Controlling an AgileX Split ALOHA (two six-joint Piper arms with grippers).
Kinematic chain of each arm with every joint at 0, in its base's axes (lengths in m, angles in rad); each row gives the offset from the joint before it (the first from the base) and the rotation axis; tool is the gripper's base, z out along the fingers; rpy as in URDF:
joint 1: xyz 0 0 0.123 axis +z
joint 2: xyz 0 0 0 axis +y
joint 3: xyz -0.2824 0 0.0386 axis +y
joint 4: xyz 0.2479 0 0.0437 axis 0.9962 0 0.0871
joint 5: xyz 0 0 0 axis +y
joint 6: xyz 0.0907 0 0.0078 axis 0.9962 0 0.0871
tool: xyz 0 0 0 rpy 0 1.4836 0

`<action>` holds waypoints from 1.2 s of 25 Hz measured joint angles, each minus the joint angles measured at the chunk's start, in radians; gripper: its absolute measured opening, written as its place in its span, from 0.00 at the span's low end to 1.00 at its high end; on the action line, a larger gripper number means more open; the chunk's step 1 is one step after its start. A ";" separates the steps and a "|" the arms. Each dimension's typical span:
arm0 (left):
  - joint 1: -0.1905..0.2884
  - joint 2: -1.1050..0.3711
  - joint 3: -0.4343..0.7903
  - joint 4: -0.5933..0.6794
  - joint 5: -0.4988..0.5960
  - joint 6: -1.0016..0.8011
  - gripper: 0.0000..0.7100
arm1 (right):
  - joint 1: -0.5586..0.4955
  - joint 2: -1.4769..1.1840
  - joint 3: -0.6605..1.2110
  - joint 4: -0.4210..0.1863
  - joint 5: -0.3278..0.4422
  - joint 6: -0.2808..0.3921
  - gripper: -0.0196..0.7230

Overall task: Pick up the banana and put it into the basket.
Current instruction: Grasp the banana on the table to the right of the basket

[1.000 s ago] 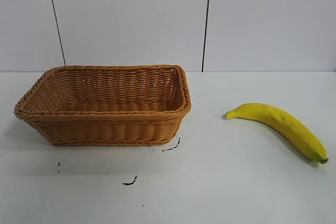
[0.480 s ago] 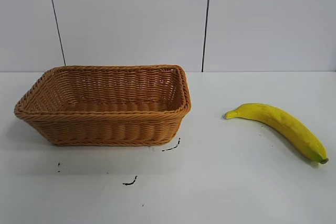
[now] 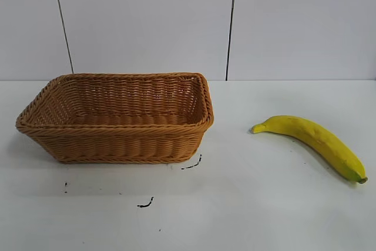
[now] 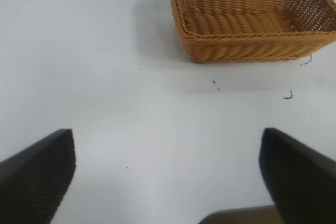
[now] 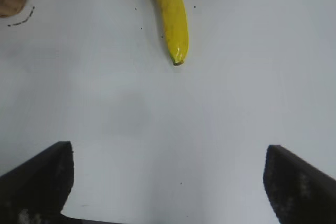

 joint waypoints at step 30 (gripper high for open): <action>0.000 0.000 0.000 0.000 0.000 0.000 0.97 | 0.079 0.755 -0.476 0.093 -0.066 -0.399 0.95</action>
